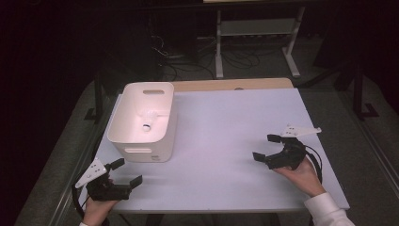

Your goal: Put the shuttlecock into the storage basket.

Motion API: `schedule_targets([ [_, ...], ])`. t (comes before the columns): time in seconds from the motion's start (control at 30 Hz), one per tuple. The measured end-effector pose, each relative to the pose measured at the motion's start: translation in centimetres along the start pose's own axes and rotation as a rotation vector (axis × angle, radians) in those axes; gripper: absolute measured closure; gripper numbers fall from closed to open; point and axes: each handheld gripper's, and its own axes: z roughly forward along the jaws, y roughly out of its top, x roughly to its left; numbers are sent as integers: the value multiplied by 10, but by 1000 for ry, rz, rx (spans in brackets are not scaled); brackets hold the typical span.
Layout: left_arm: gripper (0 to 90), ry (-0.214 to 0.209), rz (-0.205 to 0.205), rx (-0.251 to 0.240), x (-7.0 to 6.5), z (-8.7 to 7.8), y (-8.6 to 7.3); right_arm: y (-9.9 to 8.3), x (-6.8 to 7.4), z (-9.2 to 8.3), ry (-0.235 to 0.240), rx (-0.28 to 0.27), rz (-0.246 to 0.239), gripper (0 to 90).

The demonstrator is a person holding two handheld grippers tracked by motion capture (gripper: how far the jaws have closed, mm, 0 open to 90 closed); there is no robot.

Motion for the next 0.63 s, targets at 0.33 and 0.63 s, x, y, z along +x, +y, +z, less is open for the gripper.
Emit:
schedule_targets([
  [0.33, 0, -1, 2, -8, 0, 0, 0, -10, 0, -12, -12, -18, 5, 0],
  [0.63, 0, -1, 6, -7, 0, 0, 0, -23, 1, -19, -39, -26, 3, 0],
])
